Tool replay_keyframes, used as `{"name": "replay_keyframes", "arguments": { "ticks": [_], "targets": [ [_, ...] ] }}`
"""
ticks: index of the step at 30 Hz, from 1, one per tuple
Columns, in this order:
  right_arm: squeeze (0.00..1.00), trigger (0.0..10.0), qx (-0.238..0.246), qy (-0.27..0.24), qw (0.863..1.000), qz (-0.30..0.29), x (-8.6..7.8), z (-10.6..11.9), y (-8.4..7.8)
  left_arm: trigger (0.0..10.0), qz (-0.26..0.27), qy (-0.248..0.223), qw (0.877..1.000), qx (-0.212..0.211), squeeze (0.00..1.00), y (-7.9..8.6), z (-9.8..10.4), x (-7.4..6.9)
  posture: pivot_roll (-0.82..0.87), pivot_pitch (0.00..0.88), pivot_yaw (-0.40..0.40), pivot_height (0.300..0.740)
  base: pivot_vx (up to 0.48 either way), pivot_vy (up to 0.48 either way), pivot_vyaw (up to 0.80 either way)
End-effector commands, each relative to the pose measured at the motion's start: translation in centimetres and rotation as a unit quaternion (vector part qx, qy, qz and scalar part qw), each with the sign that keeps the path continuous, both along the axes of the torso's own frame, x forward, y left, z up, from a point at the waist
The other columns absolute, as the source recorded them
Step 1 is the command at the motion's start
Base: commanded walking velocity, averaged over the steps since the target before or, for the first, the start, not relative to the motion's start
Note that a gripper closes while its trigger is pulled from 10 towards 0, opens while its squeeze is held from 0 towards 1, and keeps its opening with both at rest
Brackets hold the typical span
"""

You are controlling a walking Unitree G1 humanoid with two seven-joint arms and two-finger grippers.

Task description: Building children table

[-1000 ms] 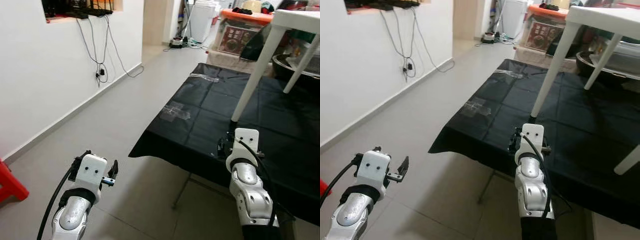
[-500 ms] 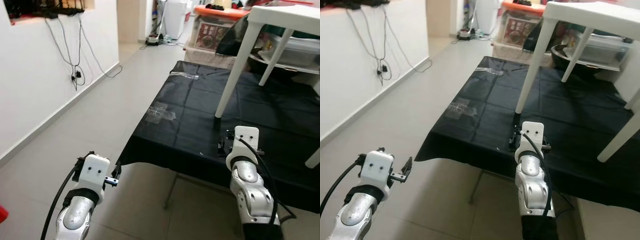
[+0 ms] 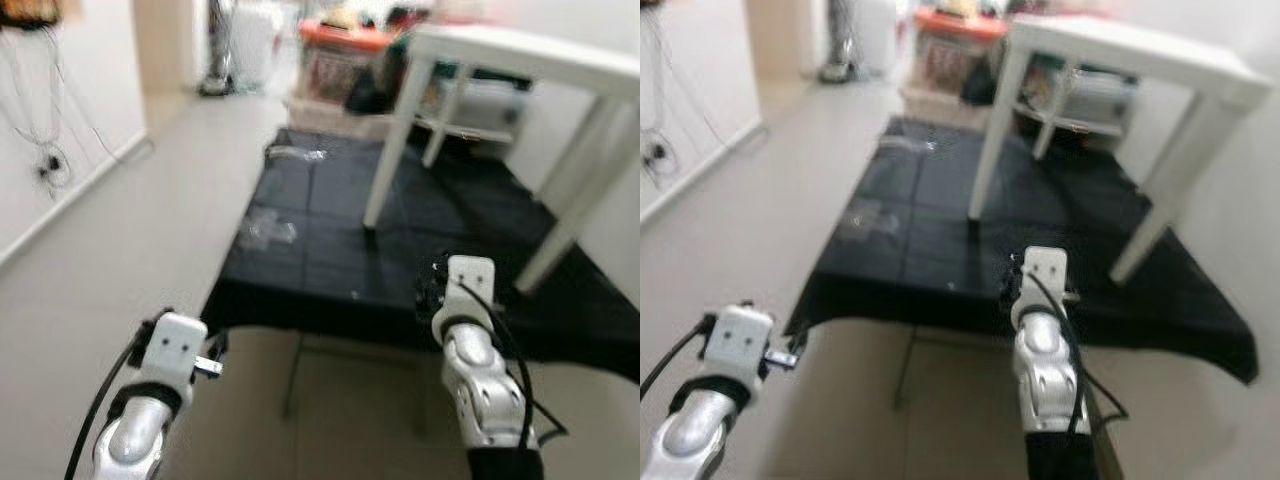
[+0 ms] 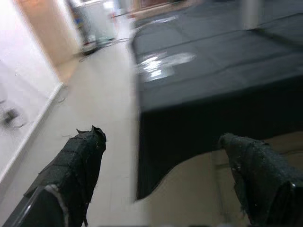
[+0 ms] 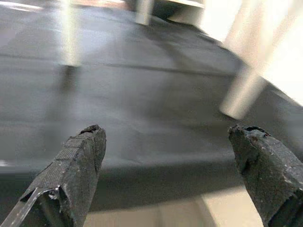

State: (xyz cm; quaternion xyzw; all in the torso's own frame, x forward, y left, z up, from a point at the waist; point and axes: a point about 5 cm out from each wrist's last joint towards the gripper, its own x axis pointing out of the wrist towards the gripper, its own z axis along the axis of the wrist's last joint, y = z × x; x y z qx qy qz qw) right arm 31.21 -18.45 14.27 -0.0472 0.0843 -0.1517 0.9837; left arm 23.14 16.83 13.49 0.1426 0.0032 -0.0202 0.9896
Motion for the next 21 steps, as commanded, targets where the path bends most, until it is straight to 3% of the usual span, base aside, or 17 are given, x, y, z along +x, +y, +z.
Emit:
{"name": "replay_keyframes", "arguments": {
  "ticks": [1,11,13,21],
  "targets": [
    [0.00,10.0,-0.004,0.011,1.000,-0.016,-0.4,-0.5,-0.9,10.0,-0.014,-0.005,1.000,-0.006,0.00,-0.7,0.2,0.0,0.09,0.000,-0.110,0.740,0.000,0.000,-0.77],
    [0.00,10.0,-0.016,0.001,1.000,0.009,-0.2,-0.1,-0.2,10.0,-0.007,-0.012,1.000,-0.006,0.00,-0.4,0.4,0.0,0.09,0.000,-0.108,0.740,0.000,0.000,-0.07],
    [0.00,10.0,-0.038,0.010,0.999,0.025,-0.1,-0.1,0.1,10.0,-0.010,-0.011,1.000,-0.001,0.00,-0.4,0.4,-0.1,0.09,0.000,-0.108,0.740,0.000,0.000,0.00],
    [0.00,10.0,-0.057,0.009,0.996,0.063,-0.1,0.0,0.9,10.0,-0.009,-0.010,1.000,0.007,0.00,-0.5,0.4,-0.1,0.08,0.000,-0.108,0.740,0.000,0.000,0.80]
  ]
}}
